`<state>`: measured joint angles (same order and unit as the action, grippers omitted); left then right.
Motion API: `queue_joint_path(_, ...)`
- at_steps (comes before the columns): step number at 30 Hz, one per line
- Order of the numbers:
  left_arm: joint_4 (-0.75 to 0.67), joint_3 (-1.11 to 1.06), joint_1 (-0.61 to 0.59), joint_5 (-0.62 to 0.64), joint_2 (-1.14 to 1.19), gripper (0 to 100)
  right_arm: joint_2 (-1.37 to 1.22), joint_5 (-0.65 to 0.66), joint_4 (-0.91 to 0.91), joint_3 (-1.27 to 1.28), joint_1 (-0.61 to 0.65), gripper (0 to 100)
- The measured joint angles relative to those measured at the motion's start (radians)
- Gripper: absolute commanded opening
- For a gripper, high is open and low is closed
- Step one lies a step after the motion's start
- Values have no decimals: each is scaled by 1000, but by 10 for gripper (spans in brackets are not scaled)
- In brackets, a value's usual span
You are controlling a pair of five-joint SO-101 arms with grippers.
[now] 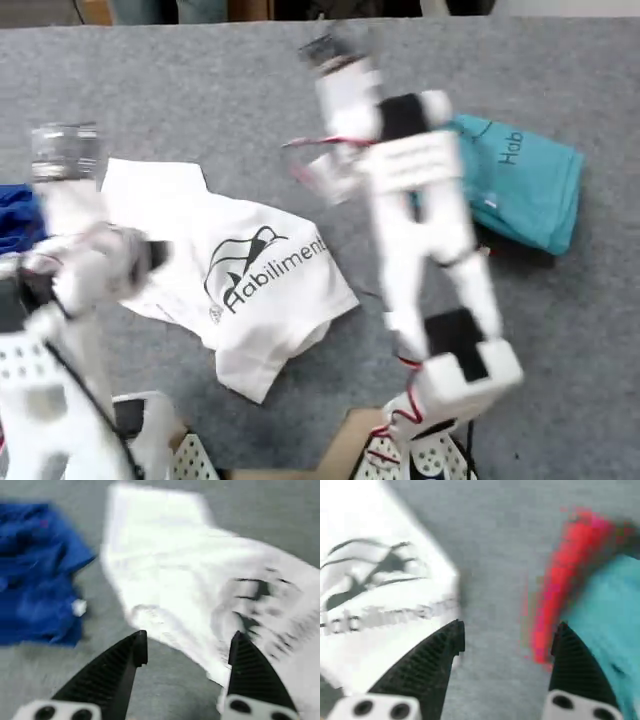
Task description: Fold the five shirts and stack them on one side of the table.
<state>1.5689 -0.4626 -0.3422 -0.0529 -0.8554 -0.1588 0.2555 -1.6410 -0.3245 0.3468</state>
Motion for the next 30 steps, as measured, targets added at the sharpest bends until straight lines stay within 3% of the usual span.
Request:
queue_joint_path(4,-176,-216,-348,0,69,275,-175,-31,72,5,189,283)
queue_joint_path(7,-242,-307,-443,-17,121,274,-327,-32,144,-15,299,283)
queue_joint_path(11,-264,-324,-471,-31,173,274,-540,-37,193,-118,350,250)
queue_joint_path(16,-270,-324,-476,-32,216,274,-721,-38,81,-336,339,8)
queue_joint_path(18,-276,-324,-476,-32,224,274,-769,-38,0,-434,319,42)
queue_joint_path(24,-362,-324,-470,15,258,277,-812,-38,-109,-552,227,12)
queue_joint_path(30,-310,-324,-298,28,302,279,-675,-38,-112,-434,68,12)
